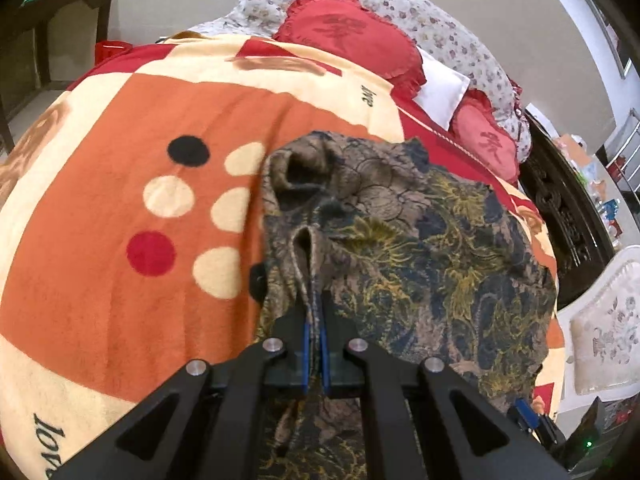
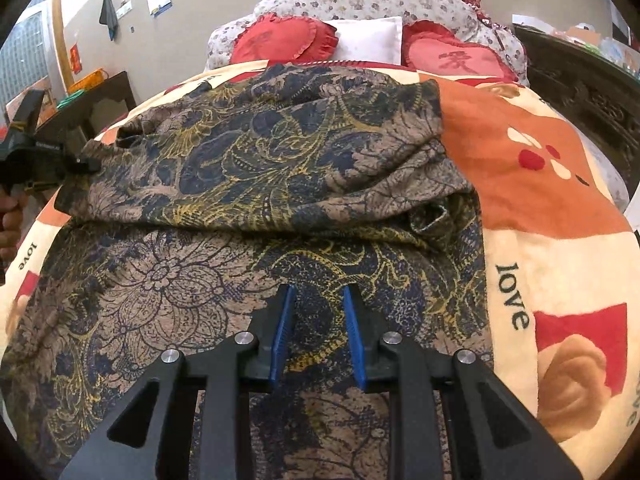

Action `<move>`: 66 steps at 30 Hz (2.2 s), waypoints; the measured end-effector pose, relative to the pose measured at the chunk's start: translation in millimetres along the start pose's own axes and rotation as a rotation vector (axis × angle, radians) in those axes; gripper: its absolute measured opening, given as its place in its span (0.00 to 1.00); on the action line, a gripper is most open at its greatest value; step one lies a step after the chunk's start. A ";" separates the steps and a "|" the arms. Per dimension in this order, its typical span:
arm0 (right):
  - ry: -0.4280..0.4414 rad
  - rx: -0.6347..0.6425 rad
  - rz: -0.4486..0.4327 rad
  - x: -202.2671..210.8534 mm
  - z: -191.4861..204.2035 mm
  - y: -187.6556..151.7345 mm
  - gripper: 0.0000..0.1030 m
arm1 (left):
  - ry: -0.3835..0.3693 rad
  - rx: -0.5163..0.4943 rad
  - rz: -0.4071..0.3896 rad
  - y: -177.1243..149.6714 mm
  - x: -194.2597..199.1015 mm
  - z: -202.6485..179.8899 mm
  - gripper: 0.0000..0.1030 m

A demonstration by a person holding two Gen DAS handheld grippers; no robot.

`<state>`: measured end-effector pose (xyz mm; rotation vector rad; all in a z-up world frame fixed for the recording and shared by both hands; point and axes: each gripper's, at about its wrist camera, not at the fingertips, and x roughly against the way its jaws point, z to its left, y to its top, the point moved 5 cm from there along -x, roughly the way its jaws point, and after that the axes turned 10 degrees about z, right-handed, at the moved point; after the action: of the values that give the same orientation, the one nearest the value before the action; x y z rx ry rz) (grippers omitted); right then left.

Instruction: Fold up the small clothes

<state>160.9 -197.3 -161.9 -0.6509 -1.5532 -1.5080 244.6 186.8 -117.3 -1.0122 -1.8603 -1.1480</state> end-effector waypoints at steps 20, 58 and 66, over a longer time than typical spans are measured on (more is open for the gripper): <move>0.131 0.024 0.044 -1.4 8.2 5.1 0.52 | 0.136 -0.214 -0.186 -21.9 10.5 -49.2 0.61; -0.121 -0.251 0.141 -74.3 -128.9 143.1 0.00 | 0.116 -0.162 -0.154 -49.4 -34.5 -24.6 0.68; 0.056 0.006 -0.095 -7.8 -50.5 165.1 0.11 | 0.121 -0.178 -0.148 -50.7 -36.6 -29.2 0.72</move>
<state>314.1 -222.4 -86.0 -0.5335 -1.5644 -1.5775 220.6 135.7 -157.1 -0.8906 -1.7847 -1.4518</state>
